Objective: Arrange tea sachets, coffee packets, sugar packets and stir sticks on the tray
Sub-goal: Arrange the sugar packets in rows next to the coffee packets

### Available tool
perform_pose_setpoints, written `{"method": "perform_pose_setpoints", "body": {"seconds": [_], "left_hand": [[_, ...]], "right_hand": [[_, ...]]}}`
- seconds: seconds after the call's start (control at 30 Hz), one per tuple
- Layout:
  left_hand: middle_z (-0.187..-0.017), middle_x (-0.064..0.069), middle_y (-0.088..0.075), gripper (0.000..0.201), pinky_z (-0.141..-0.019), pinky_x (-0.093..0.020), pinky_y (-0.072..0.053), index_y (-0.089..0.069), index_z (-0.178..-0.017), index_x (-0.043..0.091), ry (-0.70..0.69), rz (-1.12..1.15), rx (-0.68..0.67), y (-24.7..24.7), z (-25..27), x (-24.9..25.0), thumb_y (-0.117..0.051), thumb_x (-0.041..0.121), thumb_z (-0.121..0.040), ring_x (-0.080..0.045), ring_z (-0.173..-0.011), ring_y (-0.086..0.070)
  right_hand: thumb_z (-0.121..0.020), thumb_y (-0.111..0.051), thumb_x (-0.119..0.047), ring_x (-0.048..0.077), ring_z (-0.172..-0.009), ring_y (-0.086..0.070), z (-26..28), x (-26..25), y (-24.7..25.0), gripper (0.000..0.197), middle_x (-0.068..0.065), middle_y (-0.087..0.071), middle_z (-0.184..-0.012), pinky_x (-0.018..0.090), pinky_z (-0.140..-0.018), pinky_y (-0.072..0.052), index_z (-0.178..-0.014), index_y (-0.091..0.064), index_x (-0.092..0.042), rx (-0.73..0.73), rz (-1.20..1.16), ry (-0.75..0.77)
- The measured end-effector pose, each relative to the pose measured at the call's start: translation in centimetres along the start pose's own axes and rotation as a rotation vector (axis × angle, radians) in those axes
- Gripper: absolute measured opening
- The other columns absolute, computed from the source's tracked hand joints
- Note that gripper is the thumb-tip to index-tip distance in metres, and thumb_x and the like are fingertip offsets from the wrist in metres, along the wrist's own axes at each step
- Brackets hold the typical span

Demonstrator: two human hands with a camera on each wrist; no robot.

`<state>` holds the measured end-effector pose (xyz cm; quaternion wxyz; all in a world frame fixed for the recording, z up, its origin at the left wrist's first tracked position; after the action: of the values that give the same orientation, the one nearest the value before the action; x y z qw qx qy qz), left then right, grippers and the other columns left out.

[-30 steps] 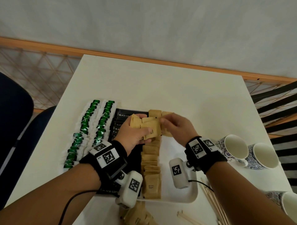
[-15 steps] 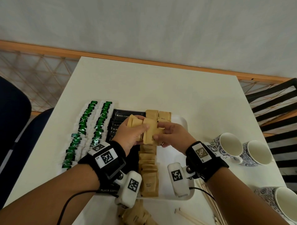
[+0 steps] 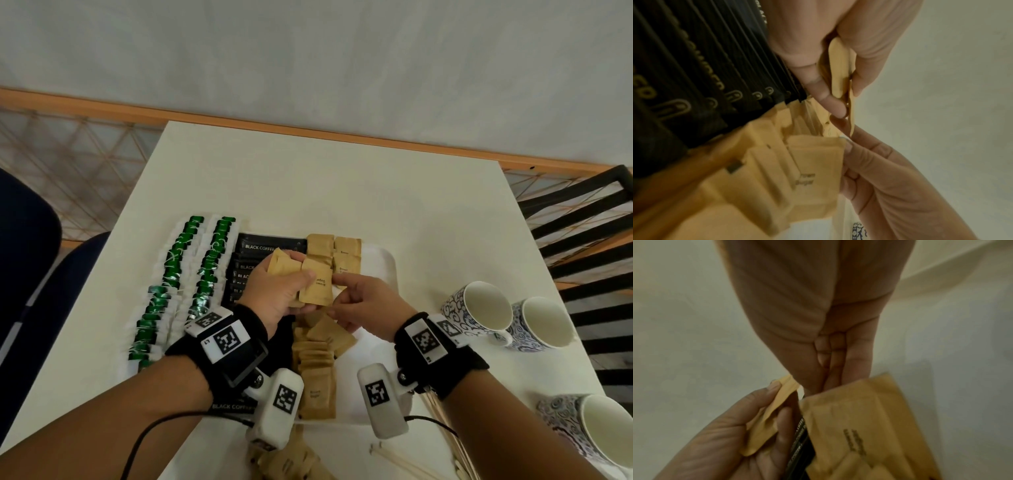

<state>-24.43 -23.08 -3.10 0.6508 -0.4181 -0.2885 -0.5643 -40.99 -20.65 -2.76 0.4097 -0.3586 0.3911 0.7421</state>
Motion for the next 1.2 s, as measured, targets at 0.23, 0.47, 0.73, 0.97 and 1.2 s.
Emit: {"method": "perform_pose_setpoints", "body": {"seconds": [0.23,0.47,0.73,0.97,1.2], "left_hand": [[-0.097,-0.01,-0.069,0.02,-0.053,-0.031,-0.058,-0.061,-0.091,0.021,0.013,0.038,0.039,0.8,-0.1,0.4,-0.068,0.003,-0.084,-0.025,-0.083,-0.07],[-0.1,-0.01,-0.069,0.021,-0.058,-0.036,-0.06,-0.061,-0.09,0.022,0.021,0.037,0.034,1.4,0.3,0.1,-0.066,0.002,-0.085,-0.027,-0.087,-0.069],[-0.099,-0.009,-0.068,0.02,-0.057,-0.034,-0.059,-0.06,-0.092,0.021,0.018,0.055,0.026,1.5,0.4,0.6,-0.066,0.002,-0.085,-0.024,-0.085,-0.069],[-0.103,-0.01,-0.067,0.021,-0.061,-0.037,-0.06,-0.061,-0.092,0.022,0.037,0.061,0.035,1.5,0.0,0.4,-0.066,0.003,-0.085,-0.028,-0.091,-0.068],[-0.101,-0.01,-0.068,0.02,-0.052,-0.03,-0.056,-0.061,-0.093,0.021,0.065,0.068,0.018,1.2,-0.2,0.3,-0.065,0.002,-0.086,-0.027,-0.086,-0.068]], "right_hand": [[-0.088,-0.063,-0.025,0.006,-0.08,-0.064,0.7,1.6,1.0,0.026,-0.007,-0.069,-0.089,0.025,-0.079,-0.054,-0.113,-0.063,-0.032,0.059,0.207,-0.035],[-0.072,-0.079,-0.036,0.007,-0.08,-0.055,1.0,1.3,0.7,0.035,-0.008,-0.055,-0.089,0.018,-0.072,-0.047,-0.105,-0.064,-0.033,-0.026,0.584,-0.068],[-0.083,-0.071,-0.019,0.006,-0.059,-0.056,0.8,2.2,2.4,0.007,-0.006,-0.064,-0.066,0.018,-0.056,-0.047,-0.079,-0.065,-0.018,0.061,0.171,-0.139],[-0.084,-0.07,-0.011,0.02,-0.056,-0.061,-1.0,3.0,3.4,0.011,0.011,-0.066,-0.066,0.037,-0.063,-0.058,-0.085,-0.06,-0.007,0.433,-0.218,-0.238],[-0.082,-0.064,-0.013,0.023,-0.062,-0.07,-2.6,2.7,2.4,0.02,0.008,-0.07,-0.069,0.037,-0.064,-0.06,-0.1,-0.056,-0.018,0.506,-0.049,-0.229]]}}
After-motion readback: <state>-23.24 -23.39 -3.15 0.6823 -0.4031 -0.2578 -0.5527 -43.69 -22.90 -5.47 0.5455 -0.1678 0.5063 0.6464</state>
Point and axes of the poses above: each hand's wrist, its own z-axis away from the middle knuckle, its own y-axis out of the back of the hand, x = y × z, the point moved 1 cm from there along -z, towards the middle knuckle
